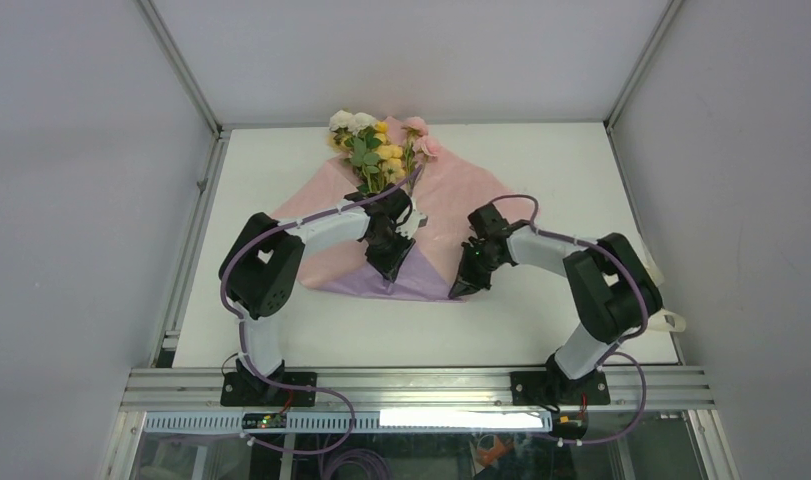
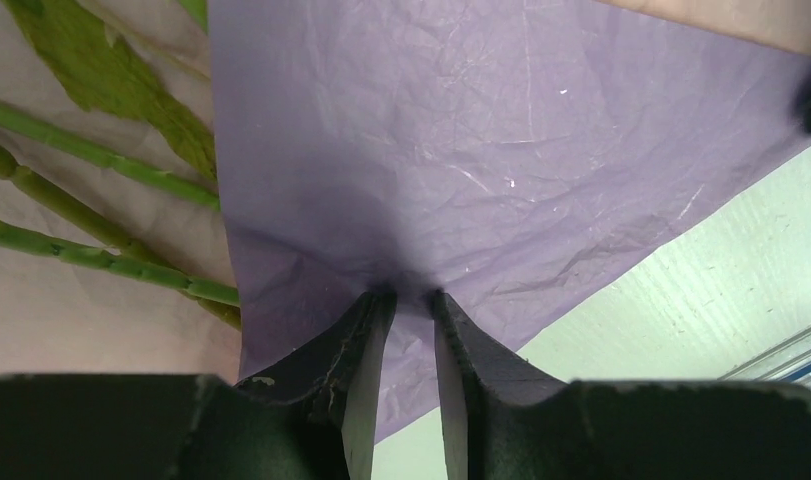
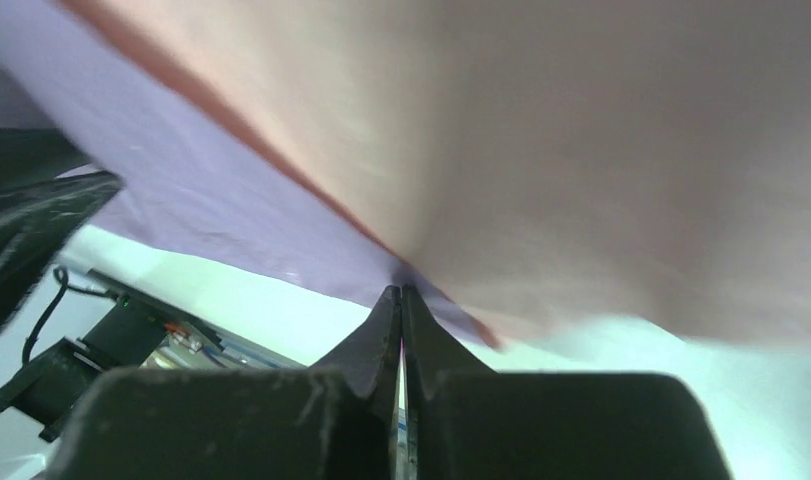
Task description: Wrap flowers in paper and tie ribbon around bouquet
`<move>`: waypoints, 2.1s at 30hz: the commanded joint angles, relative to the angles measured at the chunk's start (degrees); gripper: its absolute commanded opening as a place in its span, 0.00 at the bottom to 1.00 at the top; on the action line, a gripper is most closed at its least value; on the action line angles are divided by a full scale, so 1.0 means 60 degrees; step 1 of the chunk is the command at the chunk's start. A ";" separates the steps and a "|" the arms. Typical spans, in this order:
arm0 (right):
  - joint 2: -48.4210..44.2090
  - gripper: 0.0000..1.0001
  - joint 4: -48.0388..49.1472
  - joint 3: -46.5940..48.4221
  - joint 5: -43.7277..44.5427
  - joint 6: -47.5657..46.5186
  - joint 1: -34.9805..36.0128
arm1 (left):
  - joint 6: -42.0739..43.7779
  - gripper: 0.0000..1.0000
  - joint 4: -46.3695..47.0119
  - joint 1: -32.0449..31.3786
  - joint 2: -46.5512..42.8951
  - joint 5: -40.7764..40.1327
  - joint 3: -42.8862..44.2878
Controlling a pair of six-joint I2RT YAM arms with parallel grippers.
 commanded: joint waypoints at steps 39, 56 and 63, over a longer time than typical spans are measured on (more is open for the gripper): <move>-0.1580 0.35 0.0178 -0.1432 0.5780 0.8867 0.2588 | -0.0849 0.28 -0.0136 0.0070 -0.0299 -0.0342 0.0085; -0.0358 0.00 -0.4247 0.3445 1.1040 0.2563 0.4352 | -0.0587 0.28 -0.0142 0.0317 0.0261 -0.0287 0.0475; 0.0591 0.00 -0.3591 0.4629 1.1870 -0.0932 0.5483 | -0.0518 0.28 -0.0130 0.0528 0.0573 0.0019 0.0601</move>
